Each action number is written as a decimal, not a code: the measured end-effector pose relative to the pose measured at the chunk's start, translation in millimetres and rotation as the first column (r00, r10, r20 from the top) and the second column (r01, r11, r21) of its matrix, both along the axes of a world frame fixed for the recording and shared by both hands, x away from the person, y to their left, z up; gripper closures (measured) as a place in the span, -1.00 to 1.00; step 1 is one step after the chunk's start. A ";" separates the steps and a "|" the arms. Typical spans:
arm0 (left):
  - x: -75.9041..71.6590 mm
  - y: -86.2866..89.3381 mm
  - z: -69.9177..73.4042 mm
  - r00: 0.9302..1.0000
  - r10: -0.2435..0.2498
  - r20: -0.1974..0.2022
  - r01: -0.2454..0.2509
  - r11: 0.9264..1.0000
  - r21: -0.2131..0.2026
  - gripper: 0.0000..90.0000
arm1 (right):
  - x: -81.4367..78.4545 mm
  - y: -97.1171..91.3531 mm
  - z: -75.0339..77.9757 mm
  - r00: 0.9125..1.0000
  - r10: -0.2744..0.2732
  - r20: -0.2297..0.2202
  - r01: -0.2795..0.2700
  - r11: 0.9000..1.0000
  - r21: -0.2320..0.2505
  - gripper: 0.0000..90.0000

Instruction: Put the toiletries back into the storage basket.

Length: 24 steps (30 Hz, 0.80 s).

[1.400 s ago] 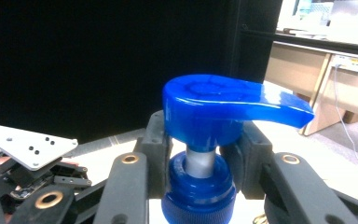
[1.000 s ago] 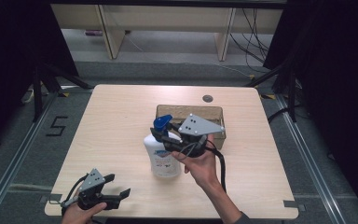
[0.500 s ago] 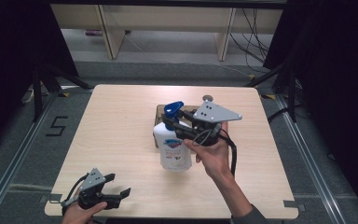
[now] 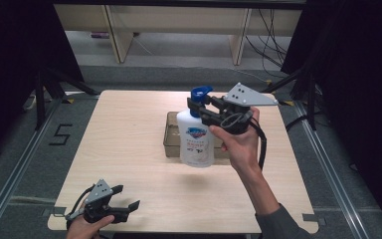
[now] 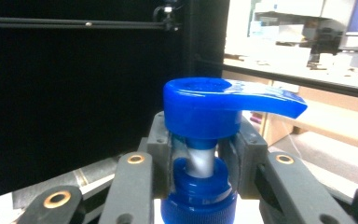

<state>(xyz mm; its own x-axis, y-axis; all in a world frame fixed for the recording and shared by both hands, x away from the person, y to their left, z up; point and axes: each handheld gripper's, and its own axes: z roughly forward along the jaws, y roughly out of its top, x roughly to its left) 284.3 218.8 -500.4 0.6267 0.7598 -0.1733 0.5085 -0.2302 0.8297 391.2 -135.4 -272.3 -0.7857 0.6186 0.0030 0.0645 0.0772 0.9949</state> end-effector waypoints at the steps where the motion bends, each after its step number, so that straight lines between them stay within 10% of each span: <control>1: 0.0 0.0 0.0 1.000 0.000 0.000 0.000 1.000 -0.002 -0.67 | 1.8 -3.4 2.1 1.000 -0.007 0.000 0.007 1.000 0.003 0.47; 24: 0.9 -0.6 -0.9 1.000 0.001 -0.006 -0.001 1.000 -0.007 -0.67 | 48.9 -55.8 8.5 0.972 -0.237 0.009 0.237 0.972 0.001 0.47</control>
<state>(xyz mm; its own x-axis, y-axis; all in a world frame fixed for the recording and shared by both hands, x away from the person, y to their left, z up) 285.1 218.3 -501.4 0.6248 0.7592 -0.1824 0.5137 -0.2237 0.8283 440.2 -191.3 -263.7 -0.6169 0.7870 -0.0034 0.0725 0.0611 0.9955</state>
